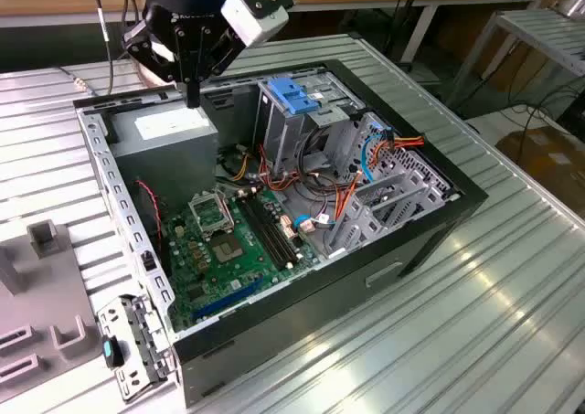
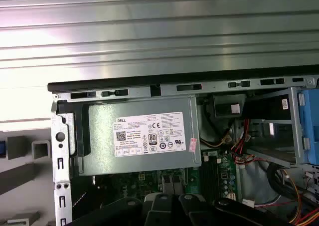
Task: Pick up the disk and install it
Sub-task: 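Reach for the disk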
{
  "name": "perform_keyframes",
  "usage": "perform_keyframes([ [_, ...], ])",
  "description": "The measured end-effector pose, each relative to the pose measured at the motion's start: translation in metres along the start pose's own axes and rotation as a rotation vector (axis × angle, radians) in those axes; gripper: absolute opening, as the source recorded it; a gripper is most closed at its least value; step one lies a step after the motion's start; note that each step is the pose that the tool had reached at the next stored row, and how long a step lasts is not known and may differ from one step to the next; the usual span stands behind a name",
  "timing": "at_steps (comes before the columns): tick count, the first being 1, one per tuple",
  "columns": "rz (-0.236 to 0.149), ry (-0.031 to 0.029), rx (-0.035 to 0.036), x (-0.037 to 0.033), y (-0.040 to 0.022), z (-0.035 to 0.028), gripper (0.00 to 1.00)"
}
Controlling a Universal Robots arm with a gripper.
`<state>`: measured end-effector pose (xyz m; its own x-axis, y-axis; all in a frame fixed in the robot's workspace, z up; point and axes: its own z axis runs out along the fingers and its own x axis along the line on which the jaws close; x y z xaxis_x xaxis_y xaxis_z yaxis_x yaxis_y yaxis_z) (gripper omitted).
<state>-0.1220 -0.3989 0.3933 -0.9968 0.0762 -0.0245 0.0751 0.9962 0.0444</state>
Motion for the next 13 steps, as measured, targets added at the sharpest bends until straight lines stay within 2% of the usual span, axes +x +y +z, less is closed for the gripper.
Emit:
perform_keyframes([
  [13,0.0,0.0,0.0,0.0037,-0.0003,-0.0001,0.11],
])
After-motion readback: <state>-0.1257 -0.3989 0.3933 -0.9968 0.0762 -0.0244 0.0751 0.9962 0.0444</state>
